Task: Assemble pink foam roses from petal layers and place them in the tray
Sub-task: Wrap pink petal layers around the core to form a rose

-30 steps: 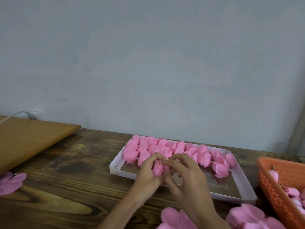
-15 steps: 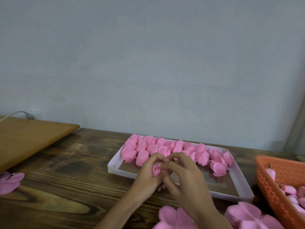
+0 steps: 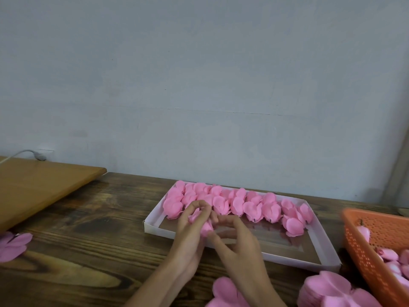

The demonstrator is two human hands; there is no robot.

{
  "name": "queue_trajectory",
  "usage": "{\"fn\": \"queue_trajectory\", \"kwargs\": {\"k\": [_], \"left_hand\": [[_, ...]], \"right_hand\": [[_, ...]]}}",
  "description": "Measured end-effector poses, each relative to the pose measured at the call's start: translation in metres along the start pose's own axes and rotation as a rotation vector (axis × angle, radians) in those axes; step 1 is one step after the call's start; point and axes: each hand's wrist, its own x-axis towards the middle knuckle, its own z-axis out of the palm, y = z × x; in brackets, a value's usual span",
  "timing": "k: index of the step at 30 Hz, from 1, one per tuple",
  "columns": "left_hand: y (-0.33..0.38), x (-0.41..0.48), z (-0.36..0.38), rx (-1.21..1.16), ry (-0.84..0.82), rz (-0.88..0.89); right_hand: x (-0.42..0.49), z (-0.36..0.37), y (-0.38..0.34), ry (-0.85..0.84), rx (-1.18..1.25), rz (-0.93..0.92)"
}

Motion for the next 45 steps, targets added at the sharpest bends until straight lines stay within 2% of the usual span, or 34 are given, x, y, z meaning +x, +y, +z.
{"fn": "queue_trajectory", "kwargs": {"k": [7,14,17,21,24,27,30,33,36,40,42,45], "left_hand": [[0.003,-0.007,0.007,-0.024,-0.027,-0.074],[0.005,-0.008,0.001,-0.118,-0.298,-0.173],[0.009,-0.011,0.0,-0.094,-0.392,-0.196],[0.016,-0.012,-0.002,0.023,-0.41,-0.234],[0.017,-0.013,0.0,0.078,-0.374,-0.199],[0.016,-0.013,0.005,0.095,-0.303,-0.185],[0.015,-0.012,0.007,0.132,-0.209,-0.185],[0.015,-0.013,0.006,0.141,-0.215,-0.176],[0.015,-0.013,0.005,0.092,-0.225,-0.175],[0.016,-0.015,0.007,0.19,-0.175,-0.168],[0.016,-0.015,0.007,0.198,-0.129,-0.174],[0.014,-0.013,0.01,0.153,-0.06,-0.166]], "right_hand": [[-0.002,0.008,-0.001,-0.014,0.189,0.053],[0.003,0.001,-0.007,-0.067,0.41,0.047],[0.003,-0.001,-0.01,-0.167,0.516,0.131],[0.005,0.001,-0.012,-0.261,0.737,0.315],[0.007,0.004,-0.01,-0.248,0.795,0.367],[0.007,0.014,-0.008,-0.166,0.866,0.415],[0.006,0.017,-0.006,-0.209,0.88,0.373],[0.006,0.015,-0.004,-0.224,0.833,0.356],[0.007,0.02,-0.005,-0.194,0.849,0.457],[0.008,0.024,-0.008,-0.188,0.715,0.518],[0.005,0.028,-0.009,-0.117,0.684,0.511],[-0.005,0.028,-0.008,-0.056,0.527,0.401]]}}
